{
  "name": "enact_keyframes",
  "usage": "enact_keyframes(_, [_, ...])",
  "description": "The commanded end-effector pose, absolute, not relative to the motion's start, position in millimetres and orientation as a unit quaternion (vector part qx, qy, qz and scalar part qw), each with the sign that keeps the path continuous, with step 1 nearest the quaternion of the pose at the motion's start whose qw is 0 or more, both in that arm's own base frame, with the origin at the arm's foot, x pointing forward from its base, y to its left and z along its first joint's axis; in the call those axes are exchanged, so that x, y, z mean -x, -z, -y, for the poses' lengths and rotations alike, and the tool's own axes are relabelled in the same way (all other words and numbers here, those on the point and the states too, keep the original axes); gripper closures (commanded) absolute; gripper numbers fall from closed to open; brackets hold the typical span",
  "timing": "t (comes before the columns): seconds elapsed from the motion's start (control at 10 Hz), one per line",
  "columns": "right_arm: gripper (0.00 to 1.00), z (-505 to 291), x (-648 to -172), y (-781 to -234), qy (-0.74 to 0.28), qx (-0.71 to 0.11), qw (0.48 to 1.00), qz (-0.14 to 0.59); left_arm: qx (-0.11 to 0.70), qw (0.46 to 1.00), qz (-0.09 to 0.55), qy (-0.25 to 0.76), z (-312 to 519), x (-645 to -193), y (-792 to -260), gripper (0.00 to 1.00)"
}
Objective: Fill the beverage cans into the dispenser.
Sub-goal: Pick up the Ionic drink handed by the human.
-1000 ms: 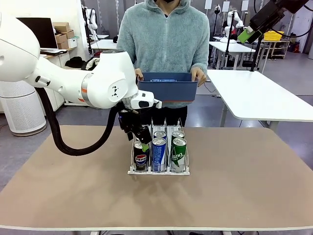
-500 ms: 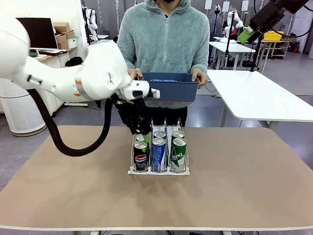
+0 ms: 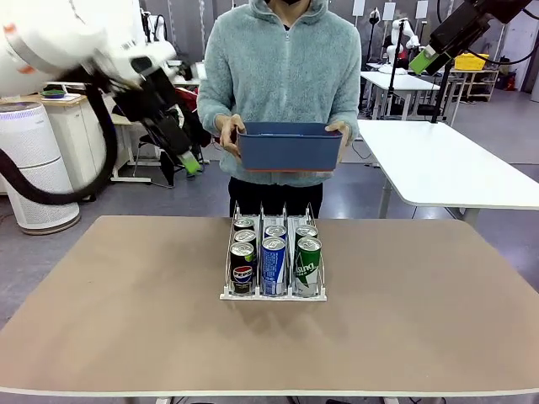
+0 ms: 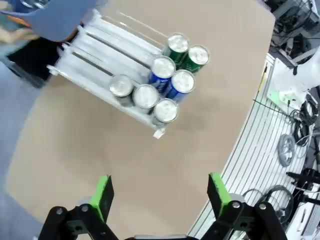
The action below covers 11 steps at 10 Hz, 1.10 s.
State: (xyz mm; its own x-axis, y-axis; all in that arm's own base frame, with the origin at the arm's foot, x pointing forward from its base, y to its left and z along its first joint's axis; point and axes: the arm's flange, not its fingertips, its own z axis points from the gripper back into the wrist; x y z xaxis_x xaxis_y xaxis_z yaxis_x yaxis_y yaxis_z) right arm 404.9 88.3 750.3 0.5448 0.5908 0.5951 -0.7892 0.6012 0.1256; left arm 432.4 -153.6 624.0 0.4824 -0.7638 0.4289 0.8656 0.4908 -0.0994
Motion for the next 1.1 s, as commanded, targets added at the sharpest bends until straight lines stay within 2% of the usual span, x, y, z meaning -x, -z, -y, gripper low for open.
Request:
enact_keyframes(0.0, [0.00, -87.8, -404.8, -748.7, -0.403, -0.195, 0.857, 0.254, 0.119, 0.828, 0.193, 0.512, 154.9, -432.6, -671.2, 0.00])
enact_keyframes(0.4, [0.00, -87.8, -404.8, -748.7, -0.403, -0.195, 0.857, 0.254, 0.077, 0.825, 0.235, 0.508, 154.1, -419.4, -757.2, 0.00])
enact_keyframes(0.6, [0.00, -87.8, -404.8, -748.7, -0.403, -0.195, 0.857, 0.254, 0.078, 0.834, 0.254, 0.484, 156.2, -411.6, -770.7, 0.00])
enact_keyframes(0.8, [0.00, -87.8, -404.8, -748.7, -0.403, -0.195, 0.857, 0.254, 0.124, 0.842, 0.251, 0.461, 154.0, -409.0, -760.6, 0.00])
enact_keyframes(0.9, [0.00, -87.8, -404.8, -748.7, -0.403, -0.195, 0.857, 0.254, 0.090, 0.828, 0.261, 0.488, 154.7, -410.8, -775.7, 0.00])
enact_keyframes(1.0, [0.00, -87.8, -404.8, -748.7, -0.403, -0.195, 0.857, 0.254, 0.090, 0.828, 0.261, 0.488, 154.7, -410.8, -775.7, 0.00])
